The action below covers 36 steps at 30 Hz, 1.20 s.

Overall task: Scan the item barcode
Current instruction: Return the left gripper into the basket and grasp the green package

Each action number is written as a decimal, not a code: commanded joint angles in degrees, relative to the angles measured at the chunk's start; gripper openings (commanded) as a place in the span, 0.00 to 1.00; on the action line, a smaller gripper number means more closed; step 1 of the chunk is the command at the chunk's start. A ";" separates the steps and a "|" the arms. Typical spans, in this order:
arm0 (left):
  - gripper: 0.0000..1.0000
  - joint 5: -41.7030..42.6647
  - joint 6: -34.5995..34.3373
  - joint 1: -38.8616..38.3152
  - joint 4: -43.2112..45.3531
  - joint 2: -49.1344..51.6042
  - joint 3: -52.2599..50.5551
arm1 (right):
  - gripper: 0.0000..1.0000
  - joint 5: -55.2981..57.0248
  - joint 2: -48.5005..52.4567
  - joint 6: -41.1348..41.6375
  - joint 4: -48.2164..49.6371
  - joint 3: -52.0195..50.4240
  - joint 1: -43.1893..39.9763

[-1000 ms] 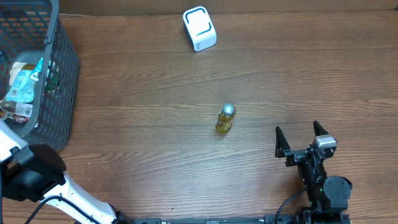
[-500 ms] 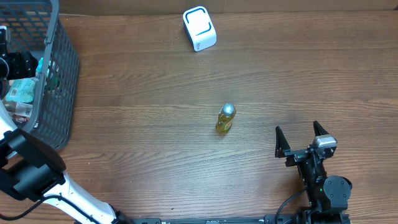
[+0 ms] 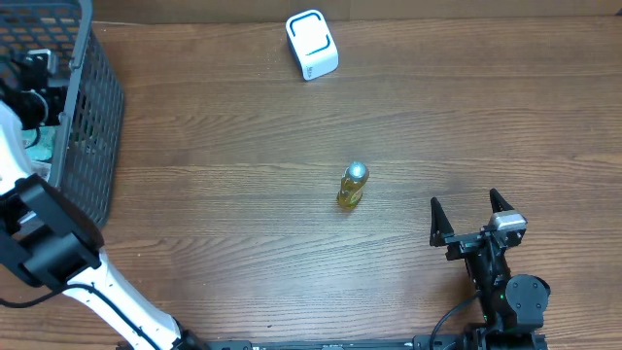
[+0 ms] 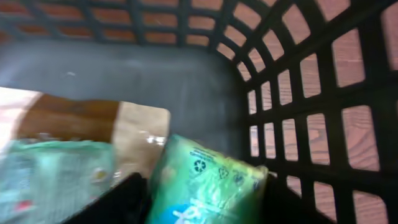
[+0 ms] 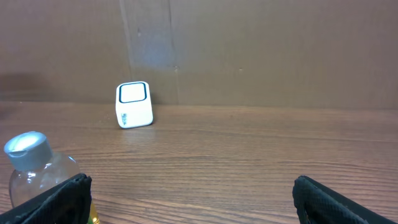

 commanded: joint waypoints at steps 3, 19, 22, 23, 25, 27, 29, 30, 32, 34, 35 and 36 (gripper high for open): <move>0.44 1.51 0.24 -0.22 -1.70 -0.94 0.63 | 1.00 0.24 -0.68 -0.24 0.26 -0.61 -0.33; 0.41 0.02 -2.05 0.11 -6.82 -5.25 2.73 | 1.00 0.24 -0.68 -0.24 0.26 -0.61 -0.33; 0.40 -1.90 -2.05 0.09 -7.72 -6.99 2.78 | 1.00 0.24 -0.68 -0.24 0.26 -0.61 -0.33; 0.40 -2.82 -2.05 0.09 -8.28 -7.32 2.78 | 1.00 0.24 -0.68 -0.24 0.26 -0.61 -0.33; 0.40 -3.61 -2.03 0.09 -9.57 -7.39 2.78 | 1.00 0.24 -0.68 -0.24 0.26 -0.61 -0.33; 0.40 -4.13 -2.03 0.07 -10.82 -7.15 2.67 | 1.00 0.24 -0.68 -0.24 0.26 -0.61 -0.33; 0.39 -4.50 -2.05 0.04 -11.61 -6.84 2.62 | 1.00 0.24 -0.68 -0.24 0.26 -0.61 -0.33; 0.40 -4.50 -2.05 0.04 -11.76 -6.71 2.45 | 1.00 0.24 -0.68 -0.24 0.26 -0.61 -0.33; 0.40 -4.50 -2.12 0.04 -12.04 -6.64 2.27 | 1.00 0.24 -0.68 -0.26 0.26 -0.61 -0.33; 0.41 -4.52 -2.25 0.04 -12.37 -6.54 2.27 | 1.00 0.24 -0.68 -0.24 0.26 -0.61 -0.33; 0.43 -4.57 -2.25 0.04 -12.46 -6.51 2.27 | 1.00 0.24 -0.68 -0.24 0.26 -0.61 -0.33; 0.43 -4.76 -2.27 0.04 -12.63 -6.51 2.25 | 1.00 0.24 -0.68 -0.24 0.26 -0.61 -0.33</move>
